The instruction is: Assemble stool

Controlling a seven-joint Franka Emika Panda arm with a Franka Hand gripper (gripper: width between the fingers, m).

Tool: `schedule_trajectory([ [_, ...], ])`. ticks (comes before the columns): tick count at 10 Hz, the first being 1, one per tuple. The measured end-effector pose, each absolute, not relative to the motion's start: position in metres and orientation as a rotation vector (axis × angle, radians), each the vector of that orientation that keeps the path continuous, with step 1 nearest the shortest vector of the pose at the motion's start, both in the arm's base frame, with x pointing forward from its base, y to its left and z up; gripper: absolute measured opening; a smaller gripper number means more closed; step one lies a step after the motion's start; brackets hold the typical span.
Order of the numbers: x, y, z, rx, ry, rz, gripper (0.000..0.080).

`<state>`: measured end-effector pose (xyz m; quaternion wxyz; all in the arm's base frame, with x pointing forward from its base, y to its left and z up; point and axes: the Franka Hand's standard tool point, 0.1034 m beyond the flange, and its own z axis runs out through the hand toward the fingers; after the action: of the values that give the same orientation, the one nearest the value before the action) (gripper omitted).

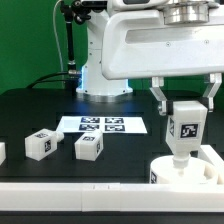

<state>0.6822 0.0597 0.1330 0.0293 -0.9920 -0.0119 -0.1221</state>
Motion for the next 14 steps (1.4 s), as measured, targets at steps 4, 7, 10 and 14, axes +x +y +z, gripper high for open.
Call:
schedule_trajectory([
  [4, 0.675, 0.084, 0.123, -3.057, -0.118, -0.378, 0.034],
  [7, 0.675, 0.085, 0.122, -3.057, -0.122, -0.379, 0.034],
  [10, 0.662, 0.093, 0.106, -3.054, -0.13, -0.399, 0.034],
  [14, 0.662, 0.091, 0.105, -3.054, -0.131, -0.414, 0.034],
])
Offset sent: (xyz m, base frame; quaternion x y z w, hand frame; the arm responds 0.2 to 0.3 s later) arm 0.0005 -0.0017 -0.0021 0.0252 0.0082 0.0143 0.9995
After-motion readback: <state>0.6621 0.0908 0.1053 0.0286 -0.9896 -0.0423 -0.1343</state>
